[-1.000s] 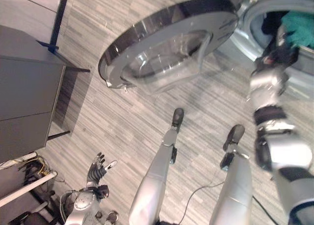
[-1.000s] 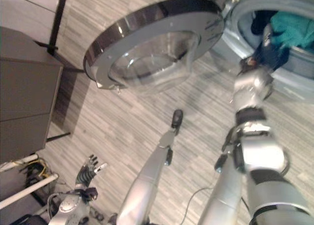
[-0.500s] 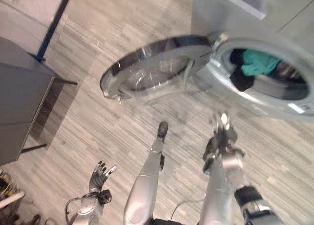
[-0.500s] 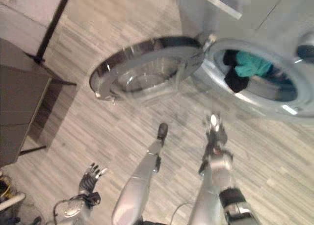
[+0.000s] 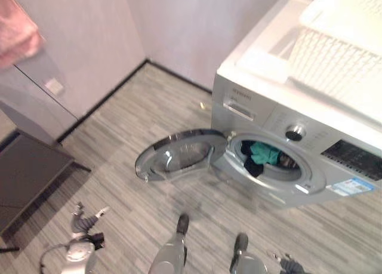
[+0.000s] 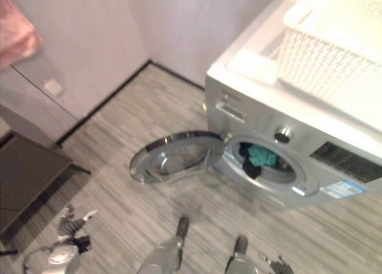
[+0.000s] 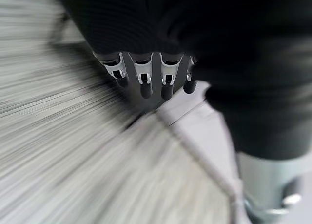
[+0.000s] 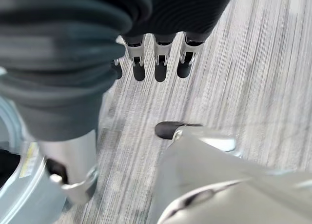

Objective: Grab the laundry basket,head to the washer,open it,put in the laundry and shut it.

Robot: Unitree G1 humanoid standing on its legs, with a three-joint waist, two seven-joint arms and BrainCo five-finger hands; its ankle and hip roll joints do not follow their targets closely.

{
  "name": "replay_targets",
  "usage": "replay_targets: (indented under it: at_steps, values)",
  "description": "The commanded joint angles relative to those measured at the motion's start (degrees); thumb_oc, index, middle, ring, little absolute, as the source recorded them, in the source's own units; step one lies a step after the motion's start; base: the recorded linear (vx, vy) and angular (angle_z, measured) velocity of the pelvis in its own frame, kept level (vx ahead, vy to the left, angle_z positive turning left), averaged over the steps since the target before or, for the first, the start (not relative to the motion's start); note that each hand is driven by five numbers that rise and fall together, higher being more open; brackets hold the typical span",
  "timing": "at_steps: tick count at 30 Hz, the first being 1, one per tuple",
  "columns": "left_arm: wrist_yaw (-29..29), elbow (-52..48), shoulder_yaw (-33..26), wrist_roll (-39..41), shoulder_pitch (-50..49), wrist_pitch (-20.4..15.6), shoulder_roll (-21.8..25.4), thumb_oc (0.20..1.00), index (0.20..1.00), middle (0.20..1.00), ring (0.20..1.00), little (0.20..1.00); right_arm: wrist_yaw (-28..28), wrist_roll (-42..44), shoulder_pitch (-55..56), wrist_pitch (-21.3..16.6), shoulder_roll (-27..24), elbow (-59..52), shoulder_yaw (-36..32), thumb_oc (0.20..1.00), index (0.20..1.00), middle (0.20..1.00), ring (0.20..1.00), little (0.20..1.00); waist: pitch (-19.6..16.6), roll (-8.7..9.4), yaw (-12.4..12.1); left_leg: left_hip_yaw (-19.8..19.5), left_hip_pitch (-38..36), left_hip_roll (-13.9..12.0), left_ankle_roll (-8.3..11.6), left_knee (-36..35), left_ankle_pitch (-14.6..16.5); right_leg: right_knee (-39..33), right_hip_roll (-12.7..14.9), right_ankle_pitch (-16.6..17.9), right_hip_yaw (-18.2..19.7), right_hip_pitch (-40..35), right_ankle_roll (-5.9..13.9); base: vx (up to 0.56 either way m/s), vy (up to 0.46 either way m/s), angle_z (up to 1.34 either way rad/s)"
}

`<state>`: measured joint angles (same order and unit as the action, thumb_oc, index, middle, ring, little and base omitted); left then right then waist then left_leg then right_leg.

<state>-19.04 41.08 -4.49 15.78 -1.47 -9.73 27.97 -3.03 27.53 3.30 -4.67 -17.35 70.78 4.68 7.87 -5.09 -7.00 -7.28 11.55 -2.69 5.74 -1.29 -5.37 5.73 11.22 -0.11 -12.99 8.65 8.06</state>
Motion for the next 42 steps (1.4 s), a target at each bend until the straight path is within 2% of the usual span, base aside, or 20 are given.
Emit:
replay_targets:
  at_steps: [1,2,3,4,6,7,8,9,10,11,14,15,18,23,24,27,29,33,35,42]
  values:
    - [-2.7,0.2,-3.6,-3.6,5.8,0.0,5.6,1.000,1.000,1.000,1.000,1.000,1.7,-2.0,-1.5,0.9,-0.8,-4.9,-0.4,1.000,1.000,1.000,1.000,1.000,3.5,0.62,0.8,1.3,0.5,-0.5,2.14,-1.2,1.0,0.2,-0.3,-6.2,-0.4,-4.6,0.62,0.13,-0.014,-0.04]
    - [-3.1,0.9,-4.7,-4.2,7.7,0.6,8.2,1.000,1.000,1.000,1.000,1.000,2.4,-2.2,-1.3,1.2,-0.8,-5.7,0.5,1.000,1.000,1.000,1.000,1.000,2.9,0.88,0.8,1.6,-0.8,-0.5,2.17,-1.7,1.3,-0.5,-0.3,-5.9,-0.3,-5.6,0.77,0.14,-0.018,-0.12]
    - [-4.4,5.0,-5.5,-6.7,12.0,1.9,14.6,1.000,1.000,1.000,1.000,1.000,3.5,-2.3,-0.7,1.1,-0.8,-7.4,2.4,1.000,1.000,1.000,1.000,1.000,1.7,1.42,1.3,2.2,-1.9,-0.9,2.25,-2.5,1.3,-1.8,-0.5,-5.3,-0.1,-6.6,1.13,0.11,-0.018,-0.15]
    - [-4.4,5.2,-5.4,-6.6,12.2,1.8,14.7,1.000,1.000,1.000,1.000,1.000,3.5,-2.3,-0.7,1.1,-0.8,-7.4,2.4,1.000,1.000,1.000,1.000,1.000,1.8,1.49,1.3,2.2,-2.0,-0.9,2.25,-2.6,1.3,-1.8,-0.5,-5.3,0.0,-6.6,1.13,0.09,-0.013,-0.14]
    - [-3.2,8.5,-2.9,-7.2,18.5,2.4,20.7,1.000,1.000,1.000,1.000,1.000,4.1,-2.8,-0.9,1.3,-1.2,-7.1,4.1,1.000,1.000,1.000,1.000,1.000,1.2,1.96,1.5,2.6,-2.6,-1.2,2.21,-2.8,1.5,-2.7,-0.7,-4.9,0.2,-7.3,1.44,0.06,-0.012,-0.12]
    - [-2.4,15.2,2.2,-9.1,25.5,2.9,25.5,1.000,1.000,1.000,1.000,1.000,4.0,-2.9,-2.8,1.2,-1.6,-6.0,5.9,1.000,1.000,1.000,1.000,1.000,1.3,2.29,2.3,3.0,-2.5,-1.6,2.21,-2.9,1.4,-3.0,-0.7,-4.5,0.5,-7.0,1.73,0.04,-0.011,-0.08]
    - [-2.3,15.6,2.6,-9.0,26.1,2.8,25.6,1.000,1.000,1.000,1.000,1.000,4.0,-2.9,-2.9,1.2,-1.5,-5.9,5.7,1.000,1.000,1.000,1.000,1.000,1.4,2.37,2.1,3.0,-2.5,-1.5,2.21,-2.8,1.4,-3.0,-0.7,-4.5,0.5,-7.0,1.73,-0.01,0.011,-0.06]
    - [0.0,22.1,9.7,-9.4,35.2,3.2,28.3,1.000,1.000,1.000,1.000,1.000,3.6,-2.1,-4.5,0.9,-1.8,-6.0,7.4,1.000,1.000,1.000,1.000,1.000,2.1,2.71,3.2,3.4,-1.6,-1.9,2.14,-2.6,1.2,-2.6,-0.8,-4.1,1.0,-5.8,1.92,-0.04,0.013,-0.03]
    - [0.9,24.5,12.3,-9.4,38.6,3.3,28.9,1.000,1.000,1.000,1.000,1.000,3.5,-1.7,-5.0,0.7,-1.8,-6.2,7.9,1.000,1.000,1.000,1.000,1.000,2.3,2.93,3.5,3.5,-1.2,-2.0,2.13,-2.6,1.1,-2.5,-0.8,-3.9,1.3,-5.2,1.90,-0.04,0.013,0.00]
    - [0.9,24.7,12.7,-9.4,39.1,3.2,29.0,1.000,1.000,1.000,1.000,1.000,3.5,-1.8,-5.0,0.7,-1.7,-6.2,7.7,1.000,1.000,1.000,1.000,1.000,2.4,3.02,3.3,3.6,-1.2,-2.0,2.13,-2.6,1.1,-2.5,-0.8,-3.9,1.3,-5.1,1.90,0.00,0.000,0.00]
    - [3.0,29.6,23.6,-11.1,53.3,3.8,27.5,1.000,1.000,1.000,1.000,1.000,2.5,0.8,-7.9,-0.2,-1.7,-6.2,9.7,1.000,1.000,1.000,1.000,1.000,5.4,3.98,5.0,3.9,1.7,-2.6,2.23,-2.1,0.3,-1.9,-1.0,-2.8,2.1,-1.6,1.80,-0.09,-0.002,-0.08]
    - [3.0,29.7,23.8,-11.1,53.5,3.8,27.5,1.000,1.000,1.000,1.000,1.000,2.5,0.8,-7.9,-0.2,-1.7,-6.2,9.7,1.000,1.000,1.000,1.000,1.000,5.4,4.03,4.9,3.9,1.7,-2.6,2.23,-2.0,0.3,-1.8,-1.0,-2.9,2.1,-1.6,1.80,-0.11,-0.006,0.00]
    - [3.4,35.8,30.8,-16.1,63.0,5.7,24.4,1.000,1.000,1.000,1.000,1.000,2.1,2.8,-10.8,-0.8,-1.1,-6.5,12.7,1.000,1.000,1.000,1.000,1.000,7.9,5.10,6.3,4.8,4.1,-3.1,2.23,-2.1,-0.5,-1.7,-1.4,-1.6,3.4,1.8,1.93,-0.09,0.007,-0.06]
    - [4.1,41.0,33.8,-18.6,69.0,7.8,23.8,1.000,1.000,1.000,1.000,1.000,2.1,5.3,-13.7,-1.6,-1.3,-10.2,15.1,1.000,1.000,1.000,1.000,1.000,10.3,6.94,7.4,6.0,6.4,-3.8,2.21,-1.6,-1.1,-2.1,-1.7,-0.1,5.1,4.9,2.12,-0.07,0.006,-0.24]
    - [4.2,42.1,34.7,-18.4,71.8,8.2,23.7,1.000,1.000,1.000,1.000,1.000,1.9,6.6,-14.3,-1.8,-1.4,-11.9,15.9,1.000,1.000,1.000,1.000,1.000,11.1,7.98,7.9,6.2,7.3,-4.1,2.30,-1.4,-1.3,-2.5,-1.9,0.5,5.5,5.9,2.16,-0.05,0.000,-0.31]
    - [4.2,43.9,34.9,-18.8,73.2,8.9,23.6,1.000,1.000,1.000,1.000,1.000,2.0,7.3,-14.7,-1.9,-1.4,-14.1,16.9,1.000,1.000,1.000,1.000,1.000,11.8,9.09,8.6,6.4,8.7,-4.3,2.39,-0.9,-1.4,-2.8,-2.0,1.1,5.8,7.0,2.25,-0.04,0.002,-0.18]
    - [4.4,45.3,35.7,-18.5,76.4,9.6,23.8,1.000,1.000,1.000,1.000,1.000,2.1,8.5,-15.4,-2.3,-2.2,-17.5,18.1,1.000,1.000,1.000,1.000,1.000,13.0,10.77,9.7,6.4,10.8,-4.5,2.55,0.0,-1.4,-3.2,-2.1,1.9,6.1,8.8,2.25,-0.04,-0.003,-0.07]
    - [5.1,46.6,36.4,-19.3,77.5,10.2,24.3,1.000,1.000,1.000,1.000,1.000,2.1,9.9,-15.3,-2.7,-2.7,-21.4,18.9,1.000,1.000,1.000,1.000,1.000,13.7,12.40,10.9,6.6,13.0,-4.8,2.55,1.5,-1.1,-3.6,-2.3,2.8,6.7,10.5,2.29,-0.01,0.000,-0.05]
    - [5.7,48.0,36.4,-20.1,77.6,11.0,24.2,1.000,1.000,1.000,1.000,1.000,2.3,11.3,-15.3,-3.0,-2.7,-24.1,19.1,1.000,1.000,1.000,1.000,1.000,14.2,14.05,11.9,6.9,14.8,-5.2,2.52,2.6,-0.8,-4.2,-2.5,3.7,7.3,11.9,2.44,0.00,0.000,0.00]
    - [8.1,49.2,36.2,-21.4,76.8,11.5,23.1,1.000,1.000,1.000,1.000,1.000,1.9,11.5,-15.1,-3.5,-3.1,-27.3,19.8,1.000,1.000,1.000,1.000,1.000,14.8,16.13,13.2,6.8,17.4,-5.6,2.56,3.7,-0.3,-4.8,-3.0,4.5,8.1,14.4,2.12,-0.01,-0.010,-0.04]
